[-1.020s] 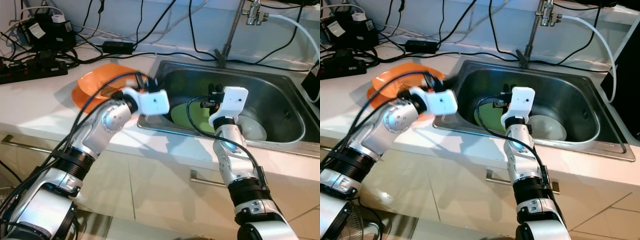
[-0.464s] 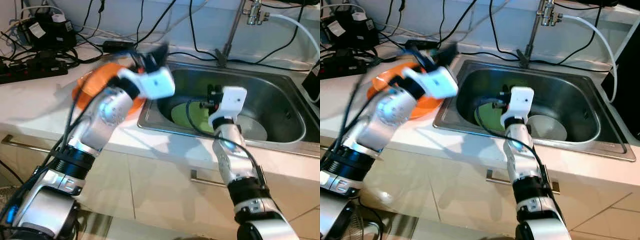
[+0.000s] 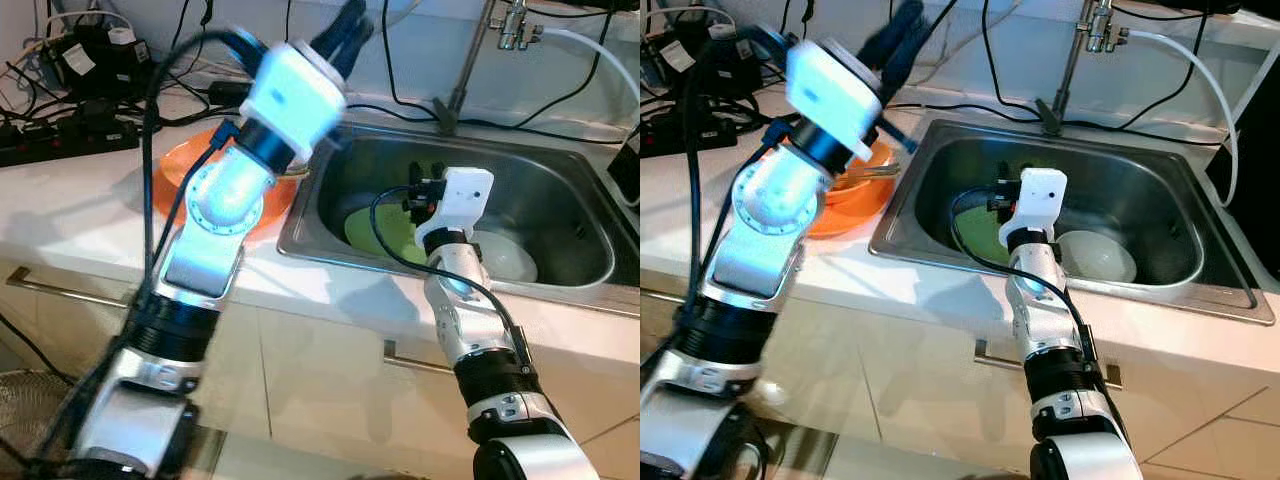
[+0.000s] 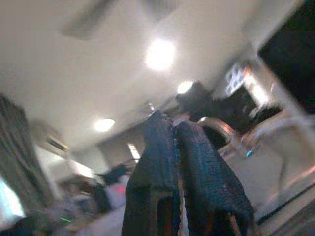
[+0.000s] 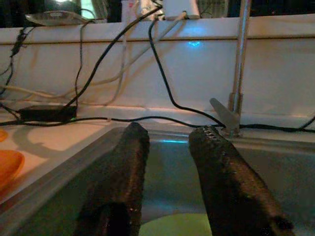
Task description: Kitchen organization
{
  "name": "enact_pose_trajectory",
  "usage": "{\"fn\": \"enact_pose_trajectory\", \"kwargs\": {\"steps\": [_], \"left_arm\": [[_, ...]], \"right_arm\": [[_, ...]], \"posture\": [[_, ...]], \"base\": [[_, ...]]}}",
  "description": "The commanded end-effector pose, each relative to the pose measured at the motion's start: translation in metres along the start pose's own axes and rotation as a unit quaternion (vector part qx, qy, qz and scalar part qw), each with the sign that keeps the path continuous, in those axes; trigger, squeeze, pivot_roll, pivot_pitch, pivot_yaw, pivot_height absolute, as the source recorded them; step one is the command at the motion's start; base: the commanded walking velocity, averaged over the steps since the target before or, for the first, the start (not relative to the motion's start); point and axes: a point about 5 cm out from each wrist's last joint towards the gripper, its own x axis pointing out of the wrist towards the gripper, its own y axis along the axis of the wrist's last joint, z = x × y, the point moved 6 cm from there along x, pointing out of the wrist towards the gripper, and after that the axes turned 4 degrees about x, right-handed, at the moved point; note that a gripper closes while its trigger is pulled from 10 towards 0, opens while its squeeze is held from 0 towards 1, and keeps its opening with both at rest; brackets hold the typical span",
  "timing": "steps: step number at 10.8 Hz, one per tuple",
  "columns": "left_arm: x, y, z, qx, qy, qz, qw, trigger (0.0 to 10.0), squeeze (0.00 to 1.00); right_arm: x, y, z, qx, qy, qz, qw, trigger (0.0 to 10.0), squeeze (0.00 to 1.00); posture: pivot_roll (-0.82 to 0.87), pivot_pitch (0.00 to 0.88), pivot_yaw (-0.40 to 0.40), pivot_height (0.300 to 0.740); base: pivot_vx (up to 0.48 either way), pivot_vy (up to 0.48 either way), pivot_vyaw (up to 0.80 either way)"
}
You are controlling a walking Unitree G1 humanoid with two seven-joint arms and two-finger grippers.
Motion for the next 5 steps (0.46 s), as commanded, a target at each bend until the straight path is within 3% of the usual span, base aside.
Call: {"fn": "enact_pose_trajectory", "kwargs": {"steps": [1,3,5], "left_arm": [[0.003,0.008,-0.011,-0.057,0.011,0.012,0.998,10.0,0.0],[0.001,0.009,-0.011,-0.145,0.006,0.018,0.989,10.0,0.0],[0.001,0.01,-0.01,-0.175,-0.006,0.018,0.984,10.0,0.0]], "right_arm": [[0.004,0.011,-0.004,0.0,0.014,0.018,1.0,10.0,1.0],[0.004,0.014,-0.008,0.001,0.031,0.023,0.999,10.0,1.0],[0.003,0.019,-0.02,0.009,0.063,0.032,0.997,10.0,1.0]], "posture": [[0.24,0.001,-0.033,0.74],[0.24,0.002,-0.029,0.74],[0.23,0.003,-0.027,0.74]], "base": [[0.0,0.0,0.0],[0.0,0.0,0.0],[0.0,0.0,0.0]]}}
